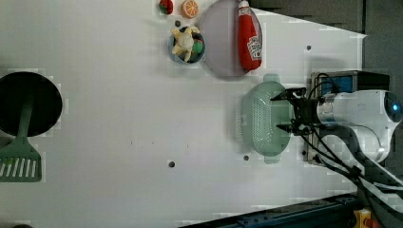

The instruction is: Drag strainer right to left.

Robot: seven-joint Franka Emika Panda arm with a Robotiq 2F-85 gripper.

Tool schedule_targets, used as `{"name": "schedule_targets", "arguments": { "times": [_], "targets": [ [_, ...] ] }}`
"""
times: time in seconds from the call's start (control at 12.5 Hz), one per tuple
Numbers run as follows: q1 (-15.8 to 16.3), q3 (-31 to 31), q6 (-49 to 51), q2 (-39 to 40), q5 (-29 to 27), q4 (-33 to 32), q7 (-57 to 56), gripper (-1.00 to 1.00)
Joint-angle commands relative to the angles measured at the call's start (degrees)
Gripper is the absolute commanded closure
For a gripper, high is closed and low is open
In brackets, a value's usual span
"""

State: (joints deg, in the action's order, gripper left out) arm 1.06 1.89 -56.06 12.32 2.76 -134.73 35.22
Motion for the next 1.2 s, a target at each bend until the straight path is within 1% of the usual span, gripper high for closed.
{"name": "schedule_targets", "arguments": {
  "times": [0.08, 0.32, 0.72, 0.88, 1.2],
  "targets": [
    [0.8, -1.0, -6.8, 6.2, -0.3, -3.2, 8.2, -1.0],
    [1.5, -1.6, -10.8, 9.3, -0.3, -3.3, 8.2, -1.0],
    [3.2, -1.6, -10.8, 10.5, -0.4, -3.5, 9.8, -1.0],
    [4.6, -1.6, -11.4, 10.7, -0.7, -3.3, 11.4, -1.0],
    [8.4, -2.5, -11.4, 10.9, -1.4, -2.8, 17.3, -1.0]
  ]
}}
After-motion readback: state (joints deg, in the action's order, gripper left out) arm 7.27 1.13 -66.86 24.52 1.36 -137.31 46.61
